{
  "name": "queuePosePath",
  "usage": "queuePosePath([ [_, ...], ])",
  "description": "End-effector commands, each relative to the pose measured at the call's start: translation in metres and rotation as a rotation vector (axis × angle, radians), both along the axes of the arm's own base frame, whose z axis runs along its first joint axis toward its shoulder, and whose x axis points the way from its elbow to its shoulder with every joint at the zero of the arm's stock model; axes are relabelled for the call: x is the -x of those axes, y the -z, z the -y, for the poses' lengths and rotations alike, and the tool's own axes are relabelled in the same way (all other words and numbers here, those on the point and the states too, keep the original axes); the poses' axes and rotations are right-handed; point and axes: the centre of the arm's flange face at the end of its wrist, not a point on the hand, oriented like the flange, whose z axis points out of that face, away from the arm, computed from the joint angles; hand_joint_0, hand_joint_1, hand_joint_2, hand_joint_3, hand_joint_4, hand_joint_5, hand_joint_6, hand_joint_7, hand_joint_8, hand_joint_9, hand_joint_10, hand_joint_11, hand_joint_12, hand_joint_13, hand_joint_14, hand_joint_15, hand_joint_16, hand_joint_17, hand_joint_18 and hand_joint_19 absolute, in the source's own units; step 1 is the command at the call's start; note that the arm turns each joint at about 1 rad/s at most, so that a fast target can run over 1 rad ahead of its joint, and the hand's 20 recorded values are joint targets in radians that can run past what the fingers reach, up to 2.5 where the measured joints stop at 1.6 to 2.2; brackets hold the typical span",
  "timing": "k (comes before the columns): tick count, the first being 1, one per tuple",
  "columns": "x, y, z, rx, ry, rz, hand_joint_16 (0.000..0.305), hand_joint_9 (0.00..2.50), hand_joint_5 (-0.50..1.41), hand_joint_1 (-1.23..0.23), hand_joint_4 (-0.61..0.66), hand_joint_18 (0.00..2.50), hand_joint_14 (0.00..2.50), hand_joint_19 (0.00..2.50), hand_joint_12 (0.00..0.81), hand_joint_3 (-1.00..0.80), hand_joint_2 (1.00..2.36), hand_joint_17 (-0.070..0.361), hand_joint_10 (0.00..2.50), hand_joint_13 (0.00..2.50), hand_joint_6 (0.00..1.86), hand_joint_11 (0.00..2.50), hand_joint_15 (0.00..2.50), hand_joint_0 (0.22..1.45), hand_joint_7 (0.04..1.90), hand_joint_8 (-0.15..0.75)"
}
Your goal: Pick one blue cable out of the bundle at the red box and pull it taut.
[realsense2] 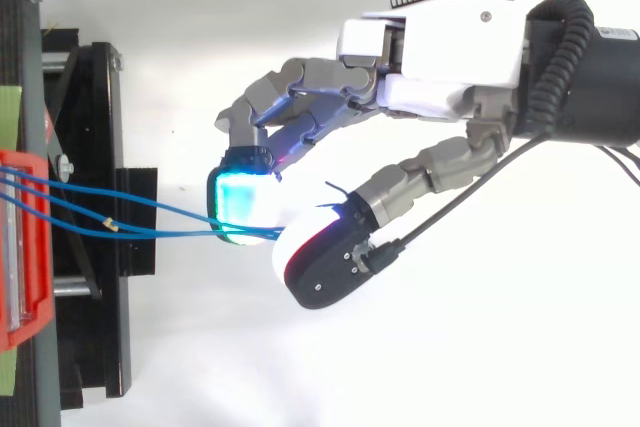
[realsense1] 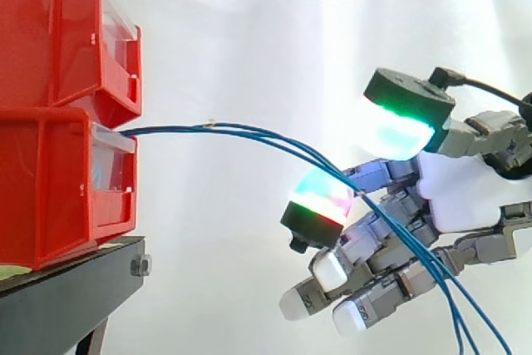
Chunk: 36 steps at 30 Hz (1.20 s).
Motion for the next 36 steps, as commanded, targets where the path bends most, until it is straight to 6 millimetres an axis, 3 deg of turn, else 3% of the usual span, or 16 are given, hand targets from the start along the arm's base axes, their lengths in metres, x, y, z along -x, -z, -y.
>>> queuePosePath([
  [1,-0.0002,-0.0003,-0.0001,0.000,0.000,0.001,0.052,0.63,-0.20,-0.86,0.15,0.39,0.00,0.26,0.357,-0.50,1.00,0.116,0.01,0.24,0.86,0.54,0.08,0.58,0.95,0.324],
  [6,0.0003,0.0004,0.0011,0.000,0.001,-0.001,0.051,0.67,-0.19,-0.84,0.11,0.43,0.00,0.26,0.353,-0.38,1.01,0.114,0.01,0.27,0.87,0.56,0.08,0.65,0.98,0.327],
  [12,0.0002,0.0004,0.0000,0.000,0.000,-0.001,0.050,0.74,-0.18,-0.81,0.00,0.46,0.00,0.29,0.348,-0.16,1.02,0.111,0.01,0.31,0.89,0.56,0.09,0.61,1.08,0.327],
  [16,0.0002,0.0004,0.0000,0.000,0.000,-0.001,0.057,0.79,-0.15,-0.78,-0.03,0.50,0.00,0.28,0.382,-0.13,1.01,0.129,0.01,0.34,0.88,0.49,0.09,0.60,1.04,0.334],
  [19,0.0002,0.0004,0.0000,0.000,0.000,-0.001,0.061,0.81,-0.13,-0.64,-0.06,0.49,0.00,0.28,0.397,-0.11,1.00,0.138,0.01,0.33,0.84,0.44,0.09,0.58,1.05,0.335],
  [25,0.0000,0.0004,-0.0011,0.000,-0.002,-0.001,0.062,0.85,-0.11,-0.63,-0.08,0.49,0.00,0.27,0.401,-0.09,1.06,0.141,0.01,0.34,0.81,0.42,0.08,0.56,1.08,0.323],
  [28,0.0002,0.0005,-0.0011,0.000,-0.002,-0.002,0.062,0.87,-0.10,-0.68,-0.06,0.53,0.00,0.25,0.399,-0.04,1.00,0.139,0.01,0.36,0.81,0.44,0.07,0.58,1.09,0.327],
  [36,0.0009,0.0012,-0.0033,0.001,-0.005,-0.012,0.065,1.10,-0.07,-0.67,0.16,0.63,0.00,0.23,0.414,0.00,1.01,0.147,0.01,0.49,0.82,0.63,0.12,0.56,1.24,0.360],
])
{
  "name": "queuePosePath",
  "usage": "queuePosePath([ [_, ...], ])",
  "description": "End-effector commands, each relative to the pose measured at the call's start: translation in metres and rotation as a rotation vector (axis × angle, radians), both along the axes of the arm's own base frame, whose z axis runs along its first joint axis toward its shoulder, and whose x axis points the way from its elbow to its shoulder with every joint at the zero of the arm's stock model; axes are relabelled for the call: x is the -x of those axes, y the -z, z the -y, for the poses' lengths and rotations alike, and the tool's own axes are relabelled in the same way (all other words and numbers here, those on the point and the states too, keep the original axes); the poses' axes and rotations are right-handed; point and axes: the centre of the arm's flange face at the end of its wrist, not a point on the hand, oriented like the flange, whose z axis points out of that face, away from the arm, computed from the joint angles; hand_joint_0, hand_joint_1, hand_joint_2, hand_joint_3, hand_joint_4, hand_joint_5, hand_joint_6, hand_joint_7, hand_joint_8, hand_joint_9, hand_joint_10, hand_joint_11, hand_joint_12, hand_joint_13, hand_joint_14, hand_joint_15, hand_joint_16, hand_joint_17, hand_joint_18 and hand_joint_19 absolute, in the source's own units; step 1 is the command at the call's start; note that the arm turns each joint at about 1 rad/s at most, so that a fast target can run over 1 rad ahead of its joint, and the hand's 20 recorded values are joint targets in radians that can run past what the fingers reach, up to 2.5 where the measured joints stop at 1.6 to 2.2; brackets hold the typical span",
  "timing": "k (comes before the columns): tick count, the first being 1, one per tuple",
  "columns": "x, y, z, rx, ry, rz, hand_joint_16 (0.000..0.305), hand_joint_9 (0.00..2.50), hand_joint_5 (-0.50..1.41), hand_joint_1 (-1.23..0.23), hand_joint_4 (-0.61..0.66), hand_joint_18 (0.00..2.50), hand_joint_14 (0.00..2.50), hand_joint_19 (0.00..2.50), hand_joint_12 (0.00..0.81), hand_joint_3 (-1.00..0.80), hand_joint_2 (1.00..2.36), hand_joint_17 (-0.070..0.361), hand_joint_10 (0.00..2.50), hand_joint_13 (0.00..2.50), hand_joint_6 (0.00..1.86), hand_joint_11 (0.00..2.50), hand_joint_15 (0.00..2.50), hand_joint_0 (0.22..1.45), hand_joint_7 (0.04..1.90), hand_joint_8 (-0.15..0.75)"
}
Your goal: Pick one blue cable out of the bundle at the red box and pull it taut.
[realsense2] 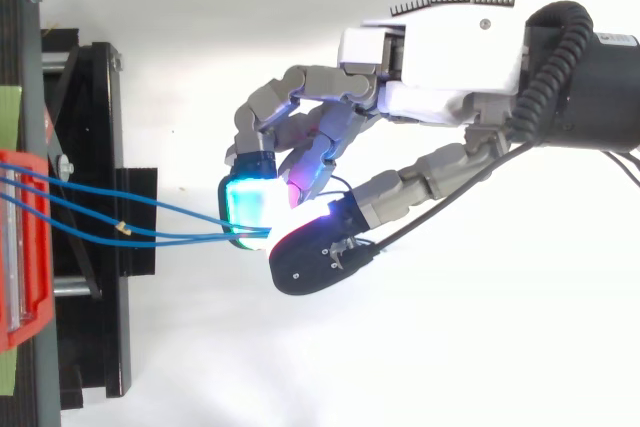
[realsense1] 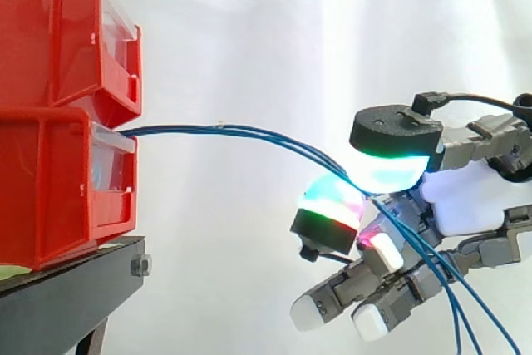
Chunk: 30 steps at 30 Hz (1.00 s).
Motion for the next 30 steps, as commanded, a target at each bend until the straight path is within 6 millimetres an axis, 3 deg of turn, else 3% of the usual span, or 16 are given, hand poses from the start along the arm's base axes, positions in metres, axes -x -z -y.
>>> queuePosePath([
  [1,0.0001,0.0001,-0.0003,0.000,-0.001,-0.001,0.066,1.10,-0.06,-0.65,0.16,0.63,0.00,0.24,0.415,-0.02,1.05,0.148,0.01,0.49,0.81,0.61,0.12,0.55,1.25,0.356],
  [5,0.0001,0.0001,-0.0003,0.000,-0.001,-0.001,0.066,1.10,-0.03,-0.56,0.15,0.62,0.00,0.25,0.416,-0.08,1.19,0.150,0.01,0.48,0.76,0.48,0.10,0.53,1.20,0.344],
  [9,0.0001,0.0001,-0.0003,0.000,-0.001,-0.001,0.066,1.06,-0.01,-0.54,0.20,0.61,0.00,0.25,0.415,-0.09,1.22,0.149,0.01,0.47,0.71,0.40,0.09,0.53,1.21,0.336],
  [16,0.0001,0.0001,-0.0003,0.000,-0.001,-0.001,0.065,1.08,0.02,-0.55,0.31,0.61,0.00,0.25,0.403,-0.08,1.21,0.146,0.00,0.46,0.59,0.29,0.06,0.54,1.41,0.303],
  [22,0.0001,0.0001,-0.0003,0.000,-0.001,-0.001,0.064,1.09,0.04,-0.49,0.34,0.59,0.00,0.28,0.400,-0.12,1.29,0.145,0.00,0.44,0.53,0.25,0.06,0.52,1.54,0.295],
  [26,0.0001,0.0001,0.0000,0.001,0.002,-0.001,0.065,1.04,0.04,-0.37,0.34,0.52,0.00,0.30,0.406,-0.18,1.42,0.146,0.00,0.39,0.51,0.23,0.06,0.49,1.56,0.313],
  [30,0.0001,0.0001,-0.0003,0.000,-0.001,-0.001,0.065,1.01,0.03,-0.28,0.33,0.49,0.00,0.31,0.409,-0.20,1.46,0.147,0.00,0.36,0.50,0.22,0.07,0.48,1.56,0.322],
])
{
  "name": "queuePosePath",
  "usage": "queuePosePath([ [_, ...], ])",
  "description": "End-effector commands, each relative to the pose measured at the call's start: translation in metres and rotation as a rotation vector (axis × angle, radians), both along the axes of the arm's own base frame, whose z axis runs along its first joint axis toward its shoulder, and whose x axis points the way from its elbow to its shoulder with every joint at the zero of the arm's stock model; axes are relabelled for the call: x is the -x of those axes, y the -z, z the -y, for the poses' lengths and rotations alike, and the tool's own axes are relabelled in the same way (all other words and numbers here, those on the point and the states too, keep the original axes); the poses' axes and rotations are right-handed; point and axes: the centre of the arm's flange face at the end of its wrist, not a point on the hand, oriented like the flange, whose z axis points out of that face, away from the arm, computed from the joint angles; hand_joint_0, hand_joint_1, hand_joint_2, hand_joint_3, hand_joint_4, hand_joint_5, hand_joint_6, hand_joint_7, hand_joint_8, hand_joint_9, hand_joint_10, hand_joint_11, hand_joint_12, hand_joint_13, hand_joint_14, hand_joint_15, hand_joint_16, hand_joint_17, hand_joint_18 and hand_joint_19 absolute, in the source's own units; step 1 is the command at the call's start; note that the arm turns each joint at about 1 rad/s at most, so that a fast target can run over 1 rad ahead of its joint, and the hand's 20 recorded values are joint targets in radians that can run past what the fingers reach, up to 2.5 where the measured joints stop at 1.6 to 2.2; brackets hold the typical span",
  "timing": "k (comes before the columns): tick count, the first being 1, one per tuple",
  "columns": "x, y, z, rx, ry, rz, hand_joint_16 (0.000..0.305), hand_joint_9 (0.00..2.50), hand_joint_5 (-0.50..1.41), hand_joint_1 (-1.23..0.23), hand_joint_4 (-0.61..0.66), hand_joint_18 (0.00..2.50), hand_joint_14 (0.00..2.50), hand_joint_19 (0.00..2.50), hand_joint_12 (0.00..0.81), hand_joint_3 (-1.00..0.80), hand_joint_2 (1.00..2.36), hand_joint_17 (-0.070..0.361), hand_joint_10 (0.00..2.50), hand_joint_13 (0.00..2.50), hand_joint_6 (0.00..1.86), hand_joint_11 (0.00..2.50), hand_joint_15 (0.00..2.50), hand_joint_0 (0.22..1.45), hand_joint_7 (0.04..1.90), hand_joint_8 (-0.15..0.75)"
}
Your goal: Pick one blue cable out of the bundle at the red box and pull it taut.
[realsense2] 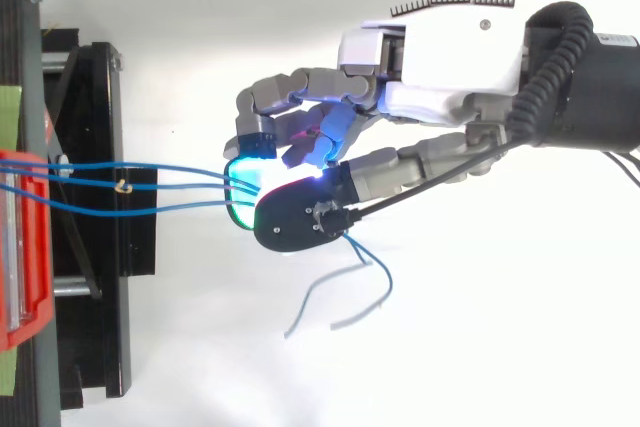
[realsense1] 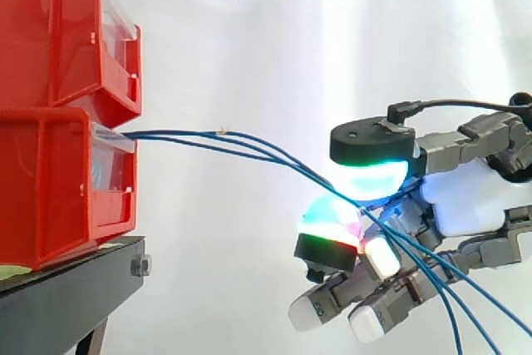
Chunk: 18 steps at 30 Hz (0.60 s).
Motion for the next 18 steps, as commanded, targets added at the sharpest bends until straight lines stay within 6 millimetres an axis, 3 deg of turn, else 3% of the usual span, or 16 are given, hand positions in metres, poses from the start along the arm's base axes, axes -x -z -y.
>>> queuePosePath([
  [1,0.0000,0.0000,-0.0001,0.000,-0.001,0.000,0.065,1.00,0.03,-0.28,0.32,0.49,0.00,0.31,0.411,-0.21,1.46,0.147,0.00,0.36,0.50,0.22,0.06,0.48,1.56,0.323],
  [13,0.0000,0.0000,-0.0001,0.000,-0.001,0.000,0.067,0.94,0.02,-0.28,0.26,0.46,0.00,0.32,0.421,-0.22,1.36,0.151,0.01,0.34,0.52,0.25,0.07,0.47,1.51,0.352],
  [18,0.0000,0.0000,-0.0001,0.000,-0.001,0.000,0.069,0.94,0.00,-0.45,0.22,0.48,0.00,0.30,0.434,-0.18,1.26,0.156,0.00,0.35,0.59,0.31,0.08,0.47,1.38,0.380],
])
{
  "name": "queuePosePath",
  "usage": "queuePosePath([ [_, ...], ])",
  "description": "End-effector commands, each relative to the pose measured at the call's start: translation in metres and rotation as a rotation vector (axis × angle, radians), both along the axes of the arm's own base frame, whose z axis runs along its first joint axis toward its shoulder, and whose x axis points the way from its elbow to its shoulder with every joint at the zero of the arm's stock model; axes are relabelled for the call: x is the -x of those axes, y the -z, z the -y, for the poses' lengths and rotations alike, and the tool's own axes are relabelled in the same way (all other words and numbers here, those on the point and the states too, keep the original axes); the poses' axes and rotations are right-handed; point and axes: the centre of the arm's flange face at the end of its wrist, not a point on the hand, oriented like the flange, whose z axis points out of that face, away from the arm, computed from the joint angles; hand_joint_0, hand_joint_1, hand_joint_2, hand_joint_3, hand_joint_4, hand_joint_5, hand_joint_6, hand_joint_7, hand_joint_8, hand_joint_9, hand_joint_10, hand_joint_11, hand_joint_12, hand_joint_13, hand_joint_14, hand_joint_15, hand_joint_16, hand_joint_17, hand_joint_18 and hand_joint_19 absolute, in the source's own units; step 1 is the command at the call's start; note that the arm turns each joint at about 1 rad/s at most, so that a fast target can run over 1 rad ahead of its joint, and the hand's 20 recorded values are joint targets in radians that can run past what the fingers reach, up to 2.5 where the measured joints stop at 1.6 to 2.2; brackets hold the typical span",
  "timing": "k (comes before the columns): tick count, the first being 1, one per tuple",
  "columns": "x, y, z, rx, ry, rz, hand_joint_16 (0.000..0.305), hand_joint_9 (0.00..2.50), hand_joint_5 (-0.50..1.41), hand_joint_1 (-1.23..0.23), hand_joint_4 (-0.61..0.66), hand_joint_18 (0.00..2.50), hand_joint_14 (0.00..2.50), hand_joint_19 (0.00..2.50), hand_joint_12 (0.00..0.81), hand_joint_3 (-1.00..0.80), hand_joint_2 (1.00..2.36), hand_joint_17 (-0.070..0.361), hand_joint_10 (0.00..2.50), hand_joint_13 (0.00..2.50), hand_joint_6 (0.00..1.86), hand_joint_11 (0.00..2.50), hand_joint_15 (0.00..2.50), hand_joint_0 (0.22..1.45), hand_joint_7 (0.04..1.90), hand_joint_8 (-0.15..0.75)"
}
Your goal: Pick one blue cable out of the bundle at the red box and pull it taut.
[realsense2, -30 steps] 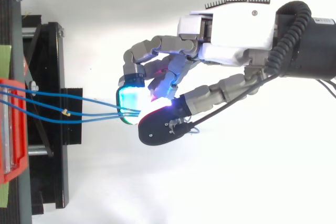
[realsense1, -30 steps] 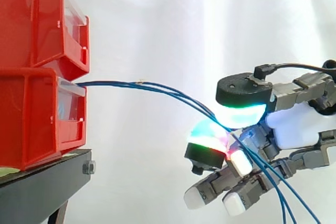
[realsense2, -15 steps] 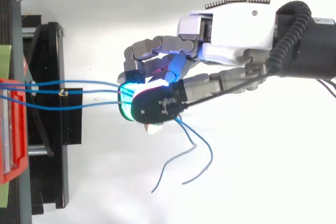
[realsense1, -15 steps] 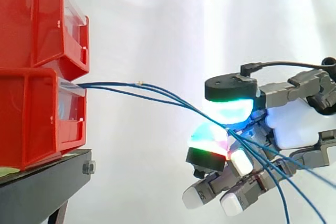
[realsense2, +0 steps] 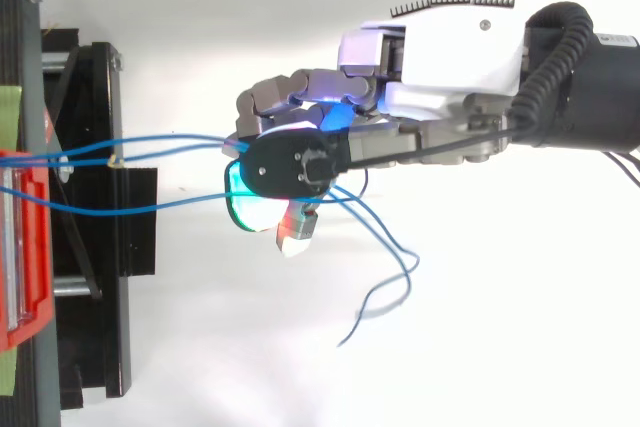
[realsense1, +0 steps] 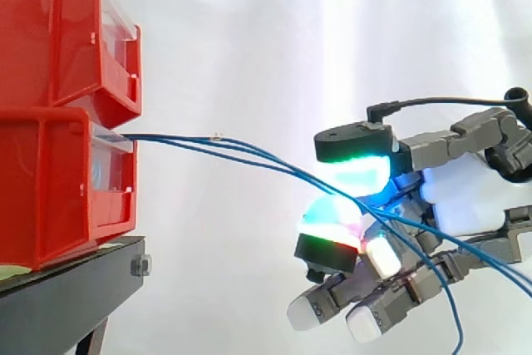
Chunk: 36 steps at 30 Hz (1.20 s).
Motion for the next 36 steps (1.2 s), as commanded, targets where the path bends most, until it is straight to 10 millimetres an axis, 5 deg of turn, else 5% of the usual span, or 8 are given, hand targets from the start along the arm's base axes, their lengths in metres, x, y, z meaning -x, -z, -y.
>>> queuePosePath([
  [1,0.0000,0.0000,0.0000,0.000,0.000,0.000,0.070,0.93,-0.01,-0.49,0.21,0.48,0.00,0.29,0.435,-0.18,1.23,0.157,0.01,0.35,0.62,0.32,0.08,0.47,1.33,0.386],
  [4,0.0001,0.0000,0.0011,0.000,0.002,0.000,0.067,0.88,-0.04,-0.61,0.22,0.47,0.00,0.28,0.429,-0.16,1.00,0.151,0.01,0.34,0.68,0.36,0.09,0.51,1.21,0.389],
  [11,-0.0002,-0.0003,0.0011,0.000,0.002,0.003,0.053,0.77,-0.09,-0.78,0.19,0.36,0.00,0.30,0.365,-0.39,1.01,0.120,0.01,0.27,0.73,0.42,0.10,0.49,1.16,0.335],
  [15,-0.0002,-0.0003,0.0011,0.000,0.002,0.003,0.056,0.77,-0.09,-0.73,0.20,0.38,0.00,0.31,0.376,-0.50,1.00,0.126,0.01,0.27,0.74,0.42,0.10,0.46,1.13,0.344],
  [20,0.0001,0.0000,0.0011,0.000,0.002,0.000,0.055,0.78,-0.09,-0.67,0.20,0.37,0.00,0.31,0.375,-0.50,1.00,0.125,0.01,0.28,0.74,0.41,0.10,0.47,1.13,0.346],
  [27,0.0001,0.0000,0.0011,0.000,0.002,0.000,0.052,0.79,-0.10,-0.71,0.16,0.38,0.00,0.31,0.360,-0.21,1.01,0.117,0.01,0.30,0.77,0.46,0.11,0.56,1.17,0.342],
  [36,0.0002,0.0000,0.0014,0.001,0.005,0.000,0.049,0.76,-0.13,-0.79,0.17,0.39,0.00,0.29,0.348,-0.18,1.02,0.111,0.01,0.30,0.82,0.49,0.12,0.58,1.08,0.335],
])
